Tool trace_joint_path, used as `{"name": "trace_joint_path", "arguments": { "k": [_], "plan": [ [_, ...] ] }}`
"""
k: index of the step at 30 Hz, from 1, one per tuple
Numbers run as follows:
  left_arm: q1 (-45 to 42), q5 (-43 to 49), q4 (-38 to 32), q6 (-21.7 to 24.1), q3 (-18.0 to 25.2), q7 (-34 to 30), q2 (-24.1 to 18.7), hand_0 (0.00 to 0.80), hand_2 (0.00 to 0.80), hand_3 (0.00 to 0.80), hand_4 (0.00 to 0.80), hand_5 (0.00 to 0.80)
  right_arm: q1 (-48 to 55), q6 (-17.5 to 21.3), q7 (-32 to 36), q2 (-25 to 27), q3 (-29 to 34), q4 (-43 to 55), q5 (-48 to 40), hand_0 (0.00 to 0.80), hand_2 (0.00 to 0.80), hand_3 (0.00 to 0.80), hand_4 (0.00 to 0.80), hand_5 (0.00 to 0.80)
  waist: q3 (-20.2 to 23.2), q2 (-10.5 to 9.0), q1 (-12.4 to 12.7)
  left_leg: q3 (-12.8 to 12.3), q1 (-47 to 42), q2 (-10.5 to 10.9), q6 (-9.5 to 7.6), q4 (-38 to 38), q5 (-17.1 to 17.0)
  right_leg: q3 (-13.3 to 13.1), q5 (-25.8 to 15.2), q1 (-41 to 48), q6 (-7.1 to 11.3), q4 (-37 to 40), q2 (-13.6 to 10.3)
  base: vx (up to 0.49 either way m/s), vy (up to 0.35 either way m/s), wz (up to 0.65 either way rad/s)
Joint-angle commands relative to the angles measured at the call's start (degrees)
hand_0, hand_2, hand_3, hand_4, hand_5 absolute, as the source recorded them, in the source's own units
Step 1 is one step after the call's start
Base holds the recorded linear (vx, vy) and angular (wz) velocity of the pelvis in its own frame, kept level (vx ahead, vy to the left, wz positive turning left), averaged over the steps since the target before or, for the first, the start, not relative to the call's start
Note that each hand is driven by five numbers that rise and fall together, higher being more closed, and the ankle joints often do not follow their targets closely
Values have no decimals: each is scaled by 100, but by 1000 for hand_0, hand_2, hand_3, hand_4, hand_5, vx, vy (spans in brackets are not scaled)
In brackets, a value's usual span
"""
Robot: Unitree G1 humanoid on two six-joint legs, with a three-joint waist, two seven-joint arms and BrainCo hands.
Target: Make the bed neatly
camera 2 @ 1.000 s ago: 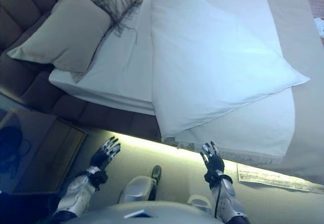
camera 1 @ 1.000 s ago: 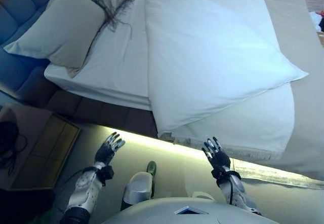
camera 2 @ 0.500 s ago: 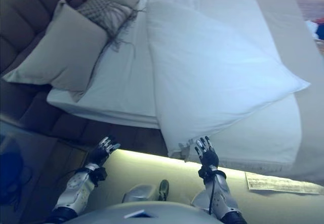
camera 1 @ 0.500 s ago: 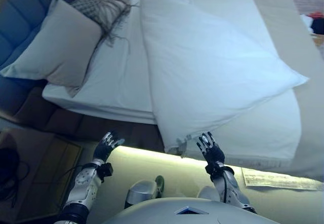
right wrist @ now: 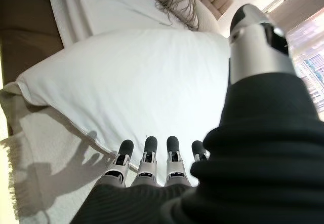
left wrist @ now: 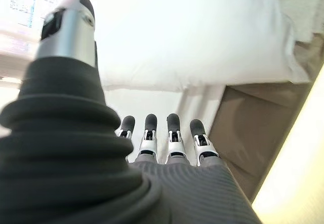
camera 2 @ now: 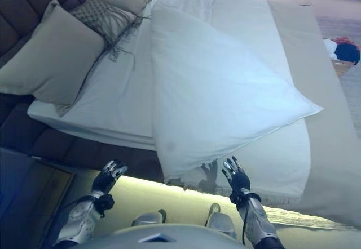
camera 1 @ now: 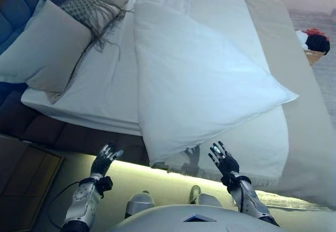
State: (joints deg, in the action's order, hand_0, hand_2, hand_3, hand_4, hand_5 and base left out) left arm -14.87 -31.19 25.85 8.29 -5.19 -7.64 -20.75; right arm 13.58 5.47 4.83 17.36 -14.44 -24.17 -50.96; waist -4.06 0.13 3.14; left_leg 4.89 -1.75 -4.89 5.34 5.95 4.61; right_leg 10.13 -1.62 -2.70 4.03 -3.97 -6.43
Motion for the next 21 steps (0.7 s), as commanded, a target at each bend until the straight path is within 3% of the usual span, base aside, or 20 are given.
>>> {"name": "trace_joint_path", "arguments": {
  "k": [1,3,6,8,9,11,15,21],
  "plan": [
    [293,111,-418,555,-42,20,-203,0,0,0,0,0,-266,169,8,192,-60,376,-237,0,0,0,0,0,-181,-131,-3,-259,413,108,-380,1919,-636,-42,-243,-315,89,-39,-182,77,-148,58],
    [319,750,-404,863,-270,361,-214,0,0,0,0,0,-341,227,-1,265,-3,350,-338,0,0,0,0,0,-276,-42,-34,-377,643,-16,-286,1974,-844,98,-85,-205,8,-160,-137,86,-8,38],
    [661,2175,-316,1256,-675,1380,-435,0,0,0,0,0,-415,255,-180,350,70,429,-316,0,0,0,0,0,-360,232,-96,-332,553,-464,-47,557,-1223,276,128,-145,131,-326,-282,64,218,23],
    [1128,2910,-177,1229,-985,1876,-513,0,0,0,0,0,-590,408,-375,409,-16,417,-387,0,0,0,0,0,-477,411,-66,-142,862,-717,139,-98,-1744,220,321,-162,194,-428,-439,40,287,30],
    [1352,3220,-22,1271,-1112,2125,-526,0,0,0,0,0,-733,471,-474,434,-99,350,-418,0,0,0,0,0,-542,453,-74,-84,1006,-749,145,-70,-1682,173,436,-193,205,-527,-557,63,200,19],
    [1641,3474,167,1280,-1259,2352,-517,0,0,0,0,0,-939,532,-574,369,-107,91,-380,0,0,0,0,0,-604,514,-165,-254,1038,-712,130,58,-1257,121,514,-354,280,-780,-819,92,182,7],
    [1892,3797,81,1328,-1449,2846,-593,0,0,0,0,0,-959,575,-425,263,21,-67,-341,0,0,0,0,0,-868,493,-347,-511,1401,-572,148,510,-746,-9,307,-821,509,-1047,-1204,37,89,-33],
    [3176,4497,99,1215,-2088,3873,-519,0,0,0,0,0,-1581,751,-521,121,-245,-291,-351,0,0,0,0,0,-1472,266,-493,-429,2288,-523,132,1033,-568,-326,114,-1718,674,-1238,-1228,-224,-71,-22]
  ]
}}
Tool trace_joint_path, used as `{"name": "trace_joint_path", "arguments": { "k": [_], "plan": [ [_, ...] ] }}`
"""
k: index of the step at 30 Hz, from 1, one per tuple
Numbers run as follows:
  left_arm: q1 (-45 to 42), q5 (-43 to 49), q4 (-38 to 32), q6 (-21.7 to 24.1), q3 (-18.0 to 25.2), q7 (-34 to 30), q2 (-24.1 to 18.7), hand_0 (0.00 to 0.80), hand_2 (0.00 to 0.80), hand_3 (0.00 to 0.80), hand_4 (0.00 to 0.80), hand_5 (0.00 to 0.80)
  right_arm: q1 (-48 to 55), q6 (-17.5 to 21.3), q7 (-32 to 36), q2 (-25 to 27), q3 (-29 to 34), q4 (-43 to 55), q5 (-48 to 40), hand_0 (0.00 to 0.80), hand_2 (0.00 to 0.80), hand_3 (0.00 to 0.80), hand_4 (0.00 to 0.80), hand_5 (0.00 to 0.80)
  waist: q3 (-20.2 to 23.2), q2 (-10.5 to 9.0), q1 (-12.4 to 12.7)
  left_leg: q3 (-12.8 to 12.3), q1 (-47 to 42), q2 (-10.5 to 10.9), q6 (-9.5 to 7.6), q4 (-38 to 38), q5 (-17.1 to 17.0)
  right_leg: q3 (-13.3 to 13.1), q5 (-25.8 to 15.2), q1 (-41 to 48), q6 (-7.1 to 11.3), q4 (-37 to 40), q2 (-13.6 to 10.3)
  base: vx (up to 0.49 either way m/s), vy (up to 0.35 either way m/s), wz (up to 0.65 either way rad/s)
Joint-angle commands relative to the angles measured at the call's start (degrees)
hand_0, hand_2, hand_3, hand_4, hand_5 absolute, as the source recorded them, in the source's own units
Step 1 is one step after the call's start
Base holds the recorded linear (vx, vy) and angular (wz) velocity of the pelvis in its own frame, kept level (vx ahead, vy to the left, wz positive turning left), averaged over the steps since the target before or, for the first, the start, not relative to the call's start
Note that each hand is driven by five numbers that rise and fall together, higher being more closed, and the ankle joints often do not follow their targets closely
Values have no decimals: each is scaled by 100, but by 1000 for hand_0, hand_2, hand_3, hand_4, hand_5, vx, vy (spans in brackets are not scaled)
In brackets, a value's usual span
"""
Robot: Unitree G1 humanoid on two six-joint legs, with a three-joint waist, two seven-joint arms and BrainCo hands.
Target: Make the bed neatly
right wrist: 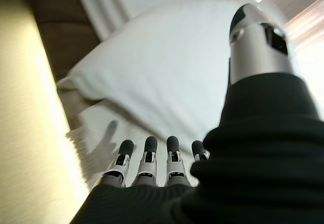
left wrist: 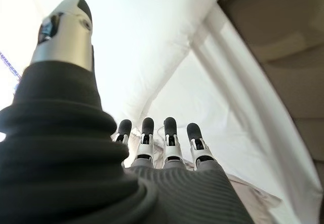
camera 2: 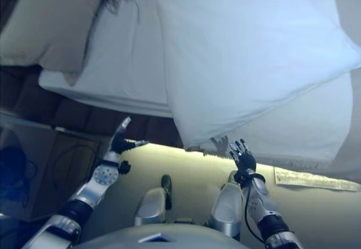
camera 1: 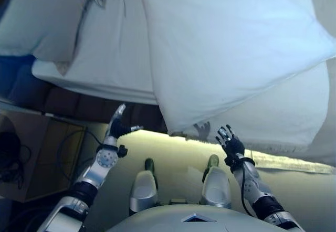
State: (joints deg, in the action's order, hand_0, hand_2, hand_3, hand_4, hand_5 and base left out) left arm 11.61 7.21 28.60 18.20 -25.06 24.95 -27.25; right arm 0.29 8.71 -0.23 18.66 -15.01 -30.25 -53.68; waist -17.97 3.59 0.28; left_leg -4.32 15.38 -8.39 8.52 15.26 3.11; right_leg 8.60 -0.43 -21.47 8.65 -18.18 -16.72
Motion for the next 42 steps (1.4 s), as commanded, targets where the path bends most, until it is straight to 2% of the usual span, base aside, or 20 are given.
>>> {"name": "trace_joint_path", "arguments": {
  "k": [1,6,9,10,11,14,15,19,22,25,29,33,37,42],
  "plan": [
    [760,832,-198,150,-242,717,188,0,0,0,0,0,-338,443,-76,-34,-224,293,-91,0,0,0,0,0,-159,-109,-231,501,678,-178,-182,115,-433,-209,-37,65,227,186,-182,-135,-87,-22],
    [1451,1548,-389,-252,-624,1021,419,0,0,0,0,0,-431,497,-217,-253,-312,374,-262,0,0,0,0,0,-321,-244,-322,566,865,-229,-161,173,-444,-242,-79,-35,254,209,-118,-38,-155,-17],
    [1664,2069,-468,-536,-774,1360,514,0,0,0,0,0,-471,427,-365,-315,-413,399,-312,0,0,0,0,0,-380,-275,-413,578,885,-355,-113,495,-298,-309,9,-66,201,33,-65,44,-124,-11],
    [1712,2172,-479,-604,-820,1447,544,0,0,0,0,0,-480,422,-396,-304,-443,418,-299,0,0,0,0,0,-384,-292,-441,613,926,-349,-100,588,-312,-328,-4,-75,173,40,-50,86,-55,-8],
    [1787,2335,-511,-734,-878,1627,587,0,0,0,0,0,-481,429,-455,-263,-478,456,-242,0,0,0,0,0,-451,-295,-461,756,1043,-329,-52,770,-389,-373,35,-65,124,11,21,47,37,-6],
    [2161,2680,-341,-1091,-986,2114,813,0,0,0,0,0,-792,596,-634,-205,-508,451,-181,0,0,0,0,0,-668,-192,-439,940,1252,-314,-126,268,-679,-548,155,-365,152,-262,110,-73,148,-8],
    [2345,2782,-210,-1153,-1008,2189,798,0,0,0,0,0,-892,693,-712,-243,-523,463,-180,0,0,0,0,0,-743,-231,-437,881,1311,-288,-186,173,-669,-599,180,-537,210,-374,46,-141,133,-25],
    [2599,3312,-194,-1297,-1158,2137,790,0,0,0,0,0,-942,936,-715,-352,-487,447,-455,0,0,0,0,0,-976,-391,-375,846,1806,-125,-207,818,-436,-541,119,-823,297,-633,-188,-33,-9,-15],
    [2901,3414,-186,-1637,-1347,2028,875,0,0,0,0,0,-1176,881,-807,-455,-583,472,-456,0,0,0,0,0,-1076,-478,-389,823,2078,-89,-213,1123,-305,-552,114,-1052,298,-764,-186,-37,10,-15],
    [3054,3425,-193,-1786,-1348,2082,945,0,0,0,0,0,-1176,814,-918,-476,-605,612,-449,0,0,0,0,0,-1141,-517,-424,881,2306,-64,-248,1476,-145,-664,249,-1294,267,-1087,-138,-4,28,-14],
    [3034,3657,-316,-1984,-1290,2131,944,0,0,0,0,0,-912,692,-879,-406,-485,793,-468,0,0,0,0,0,-1182,-548,-490,950,2690,-31,-399,2086,128,-869,469,-1769,189,-1767,-69,38,10,-17],
    [3081,3777,-261,-1958,-1229,2301,913,0,0,0,0,0,-728,723,-749,-411,-466,933,-520,0,0,0,0,0,-1182,-629,-551,919,2950,-73,-469,2131,110,-920,475,-2082,174,-1878,21,-3,-71,-10],
    [3254,3794,-248,-1940,-1229,2254,960,0,0,0,0,0,-673,761,-629,-342,-400,1016,-573,0,0,0,0,0,-1182,-620,-655,884,3064,-51,-465,1994,-5,-955,406,-2245,166,-1779,104,-3,-14,1],
    [3540,3700,-165,-2286,-1325,2000,1123,0,0,0,0,0,-788,721,-638,-292,-422,1160,-604,0,0,0,0,0,-1182,-653,-771,810,3142,-104,-415,1718,-195,-989,234,-2423,199,-1556,172,-9,-3,-11]
  ]
}}
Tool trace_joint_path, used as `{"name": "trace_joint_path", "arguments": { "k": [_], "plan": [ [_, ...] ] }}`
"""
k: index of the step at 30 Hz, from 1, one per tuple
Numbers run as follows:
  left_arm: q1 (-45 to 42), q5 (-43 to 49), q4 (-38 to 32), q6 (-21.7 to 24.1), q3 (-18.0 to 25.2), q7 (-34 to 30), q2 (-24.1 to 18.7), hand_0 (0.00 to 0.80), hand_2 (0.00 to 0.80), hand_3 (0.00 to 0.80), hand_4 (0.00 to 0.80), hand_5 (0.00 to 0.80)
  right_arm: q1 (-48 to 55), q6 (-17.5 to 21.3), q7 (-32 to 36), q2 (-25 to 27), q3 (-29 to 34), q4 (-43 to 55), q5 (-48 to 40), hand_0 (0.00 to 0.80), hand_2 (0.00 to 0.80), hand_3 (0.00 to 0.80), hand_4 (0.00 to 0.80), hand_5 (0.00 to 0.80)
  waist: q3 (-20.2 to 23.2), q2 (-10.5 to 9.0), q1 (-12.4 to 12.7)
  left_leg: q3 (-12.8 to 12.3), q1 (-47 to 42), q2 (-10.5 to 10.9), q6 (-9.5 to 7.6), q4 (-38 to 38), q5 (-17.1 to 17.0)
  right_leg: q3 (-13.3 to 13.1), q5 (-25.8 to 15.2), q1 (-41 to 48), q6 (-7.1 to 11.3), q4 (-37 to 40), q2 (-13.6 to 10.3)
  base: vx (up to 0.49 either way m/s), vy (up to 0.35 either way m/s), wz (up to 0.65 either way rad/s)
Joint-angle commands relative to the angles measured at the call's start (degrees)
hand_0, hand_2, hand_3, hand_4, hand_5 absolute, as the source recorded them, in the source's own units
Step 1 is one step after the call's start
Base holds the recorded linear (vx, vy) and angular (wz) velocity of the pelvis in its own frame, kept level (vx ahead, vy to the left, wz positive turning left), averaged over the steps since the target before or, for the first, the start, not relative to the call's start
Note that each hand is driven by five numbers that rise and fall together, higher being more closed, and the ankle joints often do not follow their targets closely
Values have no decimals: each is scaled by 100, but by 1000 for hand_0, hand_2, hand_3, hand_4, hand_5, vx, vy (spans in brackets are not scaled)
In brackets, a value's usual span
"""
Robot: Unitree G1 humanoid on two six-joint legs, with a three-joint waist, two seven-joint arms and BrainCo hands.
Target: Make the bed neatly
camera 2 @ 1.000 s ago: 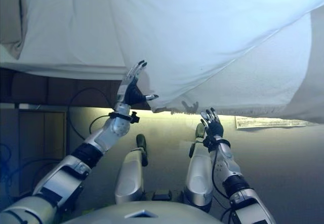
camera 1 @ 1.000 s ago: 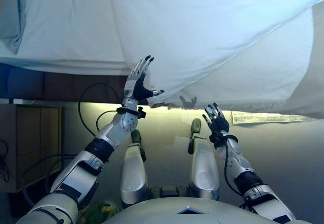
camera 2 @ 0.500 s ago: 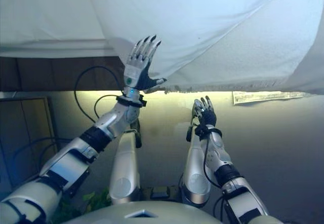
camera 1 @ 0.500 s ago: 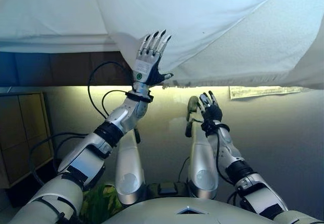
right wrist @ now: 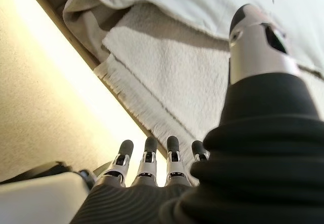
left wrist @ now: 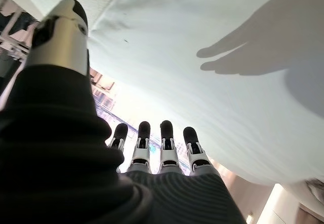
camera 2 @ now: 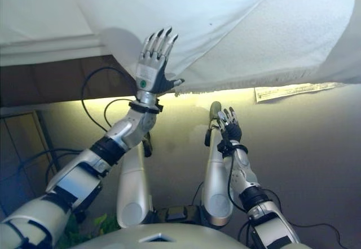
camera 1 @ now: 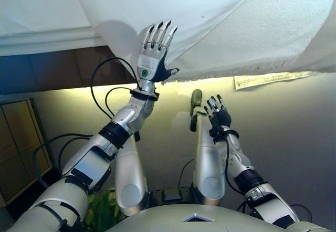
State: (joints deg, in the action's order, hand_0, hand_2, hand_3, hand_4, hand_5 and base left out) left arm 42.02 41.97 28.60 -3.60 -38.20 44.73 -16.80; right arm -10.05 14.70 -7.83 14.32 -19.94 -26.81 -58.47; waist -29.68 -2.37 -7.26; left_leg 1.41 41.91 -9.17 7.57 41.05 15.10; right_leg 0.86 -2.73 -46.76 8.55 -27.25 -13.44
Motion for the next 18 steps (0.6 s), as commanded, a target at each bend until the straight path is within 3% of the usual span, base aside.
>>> {"name": "trace_joint_path", "arguments": {
  "k": [1,5,8,11,15,18],
  "plan": [
    [525,208,-120,-82,10,68,93,0,0,0,0,0,234,117,106,142,60,843,-78,0,0,0,0,0,-12,-61,-43,206,487,-35,-305,-925,-1428,-206,432,97,210,-571,-147,-16,30,-22],
    [476,-462,-301,79,131,-50,89,0,0,0,0,0,334,68,166,259,148,880,168,0,0,0,0,0,-12,39,-167,82,362,-26,-285,-1098,-1500,-264,397,100,195,-463,-132,30,123,-15],
    [277,-2117,-455,741,233,-449,141,0,0,0,0,0,453,6,285,323,249,882,319,0,0,0,0,0,-12,109,-200,16,137,-10,-305,-1181,-1526,-299,442,244,162,-517,-129,80,121,-13],
    [-189,-3609,-830,1516,384,-1443,75,0,0,0,0,0,752,25,582,267,392,855,392,0,0,0,0,0,-12,144,-113,12,-210,10,-319,-1212,-1468,-191,508,650,179,-527,-229,99,3,7],
    [-979,-4947,-1089,1966,500,-2500,-153,0,0,0,0,0,924,-17,697,153,424,760,378,0,0,0,0,0,100,183,99,75,-929,36,-313,-1445,-1459,108,535,1535,158,-247,-351,146,-63,31],
    [-1570,-5971,-899,2372,710,-3511,-331,0,0,0,0,0,1045,59,741,171,412,677,232,0,0,0,0,0,387,283,232,-106,-1346,-25,-271,-1786,-1571,371,497,2078,108,69,-497,158,-52,38]
  ]
}}
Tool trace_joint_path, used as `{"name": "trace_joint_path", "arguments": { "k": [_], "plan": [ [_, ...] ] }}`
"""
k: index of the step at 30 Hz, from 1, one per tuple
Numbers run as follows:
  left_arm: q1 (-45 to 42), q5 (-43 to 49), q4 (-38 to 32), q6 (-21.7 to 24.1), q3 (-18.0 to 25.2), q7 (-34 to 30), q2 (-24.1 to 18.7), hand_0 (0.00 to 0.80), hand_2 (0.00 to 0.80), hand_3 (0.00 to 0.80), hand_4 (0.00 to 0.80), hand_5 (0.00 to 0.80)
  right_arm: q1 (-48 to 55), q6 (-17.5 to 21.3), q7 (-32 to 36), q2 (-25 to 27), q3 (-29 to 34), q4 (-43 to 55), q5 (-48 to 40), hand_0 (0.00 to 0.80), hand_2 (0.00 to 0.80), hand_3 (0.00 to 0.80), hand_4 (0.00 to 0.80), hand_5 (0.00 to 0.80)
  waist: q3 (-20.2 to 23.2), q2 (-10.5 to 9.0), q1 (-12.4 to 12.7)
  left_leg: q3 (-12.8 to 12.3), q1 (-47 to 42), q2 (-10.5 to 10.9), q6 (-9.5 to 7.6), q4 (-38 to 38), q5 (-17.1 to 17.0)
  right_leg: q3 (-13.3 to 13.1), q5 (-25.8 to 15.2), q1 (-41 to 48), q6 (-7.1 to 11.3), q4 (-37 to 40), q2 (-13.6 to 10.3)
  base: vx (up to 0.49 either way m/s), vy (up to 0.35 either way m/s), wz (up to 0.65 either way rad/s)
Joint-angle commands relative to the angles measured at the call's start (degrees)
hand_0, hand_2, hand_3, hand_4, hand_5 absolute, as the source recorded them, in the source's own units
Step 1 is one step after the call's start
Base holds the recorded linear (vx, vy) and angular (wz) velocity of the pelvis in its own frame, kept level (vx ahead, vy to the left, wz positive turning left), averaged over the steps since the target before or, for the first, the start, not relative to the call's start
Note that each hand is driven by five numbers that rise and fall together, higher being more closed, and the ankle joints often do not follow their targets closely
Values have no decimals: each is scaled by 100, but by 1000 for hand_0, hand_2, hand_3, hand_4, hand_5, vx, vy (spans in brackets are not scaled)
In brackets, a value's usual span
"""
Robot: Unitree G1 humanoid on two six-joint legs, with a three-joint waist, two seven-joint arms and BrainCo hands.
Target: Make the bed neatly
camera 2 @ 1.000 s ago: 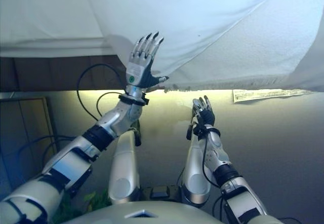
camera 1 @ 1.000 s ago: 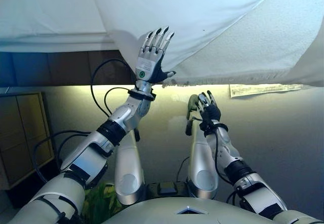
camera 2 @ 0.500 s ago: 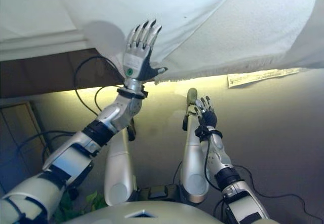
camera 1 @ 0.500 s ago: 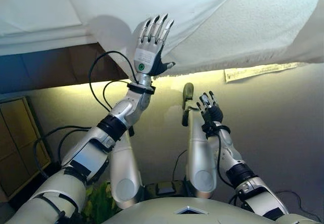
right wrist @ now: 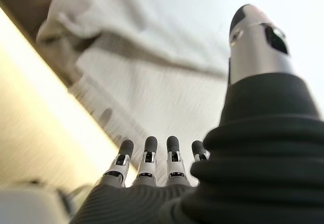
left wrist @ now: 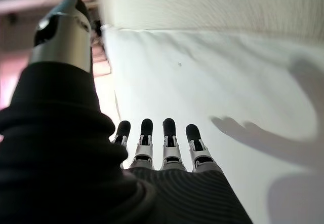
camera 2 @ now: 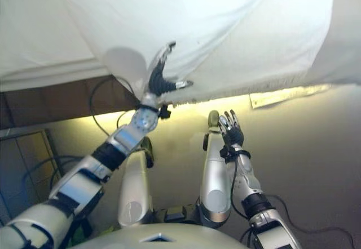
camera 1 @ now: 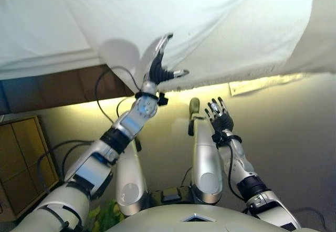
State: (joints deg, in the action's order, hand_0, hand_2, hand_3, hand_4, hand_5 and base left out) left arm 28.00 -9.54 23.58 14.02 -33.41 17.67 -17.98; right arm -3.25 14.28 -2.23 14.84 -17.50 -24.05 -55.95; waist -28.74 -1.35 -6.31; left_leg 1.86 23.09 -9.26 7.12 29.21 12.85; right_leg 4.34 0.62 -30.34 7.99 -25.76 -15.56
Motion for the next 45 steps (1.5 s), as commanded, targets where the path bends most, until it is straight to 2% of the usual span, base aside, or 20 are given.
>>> {"name": "trace_joint_path", "arguments": {
  "k": [1,5,7,12,15,18,19,20,21,22,27,30,32,34,36,37,39,41,43,45],
  "plan": [
    [-314,-1009,-339,683,279,-1073,-276,0,0,0,0,0,400,129,211,120,194,354,-56,0,0,0,0,0,374,220,169,-224,410,-41,-207,-710,-1380,115,150,617,142,32,-321,132,-34,65],
    [-1025,-2091,-344,514,732,-2226,-453,0,0,0,0,0,490,34,109,67,223,281,22,0,0,0,0,0,810,348,396,-227,-172,-98,-160,-1322,-1567,357,148,1252,122,476,-329,131,40,43],
    [-1383,-2413,-368,382,1001,-2449,-459,0,0,0,0,0,537,-81,165,31,274,180,5,0,0,0,0,0,1026,361,504,-128,-450,-70,-169,-1521,-1571,375,113,1540,121,727,-274,148,52,5],
    [-2545,-3286,-475,28,2065,-2924,-392,0,0,0,0,0,725,-499,392,-170,184,-82,162,0,0,0,0,0,1598,286,834,374,-1193,138,-267,-1881,-1318,17,81,2119,134,1310,-20,192,91,-17],
    [-3046,-3560,-558,-355,2470,-3138,-255,0,0,0,0,0,931,-575,495,-321,216,-192,168,0,0,0,0,0,1897,244,897,88,-1521,97,-263,-2079,-1316,77,28,2450,125,1584,59,140,77,-58],
    [-3130,-3375,-549,-460,2481,-3228,-183,0,0,0,0,0,1119,-704,670,-333,336,-133,-16,0,0,0,0,0,2134,197,925,13,-1681,172,-268,-2166,-1290,188,-81,2763,134,1915,56,96,56,3],
    [-3130,-3343,-584,-525,2448,-3281,-175,0,0,0,0,0,1199,-708,696,-326,365,-95,10,0,0,0,0,0,2177,193,923,-116,-1693,198,-266,-2142,-1274,307,-105,2871,136,1985,32,99,61,28],
    [-3068,-3274,-585,-622,2324,-3394,-194,0,0,0,0,0,1330,-626,686,-311,415,-53,18,0,0,0,0,0,2216,204,911,-452,-1665,229,-256,-2049,-1281,572,-130,3084,145,2044,-39,89,55,50],
    [-3017,-3250,-566,-665,2270,-3445,-200,0,0,0,0,0,1360,-595,680,-308,436,-49,21,0,0,0,0,0,2221,207,903,-575,-1644,239,-250,-2001,-1286,691,-139,3183,157,2073,-75,90,74,91],
    [-2942,-3251,-557,-759,2200,-3500,-208,0,0,0,0,0,1374,-541,621,-292,431,-30,0,0,0,0,0,0,2234,204,925,-597,-1601,247,-245,-1934,-1284,785,-134,3275,169,2091,-117,109,142,111],
    [-2821,-2861,-488,-937,1872,-3668,-274,0,0,0,0,0,1289,-297,416,-395,399,59,-220,0,0,0,0,0,2352,197,1111,-449,-1653,649,-563,-1930,-1108,966,-241,3427,249,1777,-470,114,164,42],
    [-2914,-2819,-498,-1128,1895,-3819,-343,0,0,0,0,0,1246,-240,129,-596,293,205,-137,0,0,0,0,0,2466,260,1196,-266,-1744,944,-869,-1974,-1034,908,-426,3249,164,901,-719,141,258,34],
    [-2964,-2834,-537,-1184,1890,-3776,-373,0,0,0,0,0,1269,-261,43,-622,214,264,-91,0,0,0,0,0,2496,341,1185,-290,-1841,1082,-1033,-2025,-995,806,-491,2929,95,127,-816,105,291,26],
    [-3006,-2904,-552,-1250,1906,-3690,-389,0,0,0,0,0,1303,-328,51,-617,158,279,-20,0,0,0,0,0,2508,422,1155,-314,-1947,1168,-1122,-2087,-990,800,-468,2655,-6,-289,-783,127,195,-3],
    [-3052,-2978,-532,-1266,1939,-3570,-387,0,0,0,0,0,1291,-386,77,-585,88,265,13,0,0,0,0,0,2484,447,1127,-358,-2035,1183,-1110,-2111,-965,801,-500,2543,-83,-122,-702,140,22,-10],
    [-3069,-3029,-490,-1223,1948,-3487,-389,0,0,0,0,0,1256,-415,141,-554,71,226,0,0,0,0,0,0,2480,416,1077,-387,-2062,1167,-1055,-2140,-952,774,-562,2445,-95,346,-552,150,-108,-22],
    [-3063,-3087,-398,-1121,1960,-3406,-396,0,0,0,0,0,1169,-438,296,-505,102,89,-57,0,0,0,0,0,2439,290,987,-489,-2121,1162,-961,-2129,-835,692,-756,2309,-10,1283,-418,197,-208,-27],
    [-3057,-3088,-330,-1034,2048,-3450,-413,0,0,0,0,0,1028,-489,426,-465,184,-77,-110,0,0,0,0,0,2377,141,923,-577,-2246,1171,-910,-2159,-635,601,-1258,2119,184,2072,-386,223,-235,-30],
    [-3100,-3110,-341,-1012,2186,-3530,-427,0,0,0,0,0,975,-521,536,-458,231,-171,-114,0,0,0,0,0,2334,50,886,-598,-2369,1126,-901,-2198,-483,496,-1518,1953,277,2336,-291,234,-231,-16],
    [-3140,-3071,-270,-929,2276,-3595,-410,0,0,0,0,0,994,-571,655,-458,248,-222,-100,0,0,0,0,0,2346,4,890,-606,-2387,959,-826,-2141,-461,484,-1315,2009,282,2241,-183,211,-286,25]
  ]
}}
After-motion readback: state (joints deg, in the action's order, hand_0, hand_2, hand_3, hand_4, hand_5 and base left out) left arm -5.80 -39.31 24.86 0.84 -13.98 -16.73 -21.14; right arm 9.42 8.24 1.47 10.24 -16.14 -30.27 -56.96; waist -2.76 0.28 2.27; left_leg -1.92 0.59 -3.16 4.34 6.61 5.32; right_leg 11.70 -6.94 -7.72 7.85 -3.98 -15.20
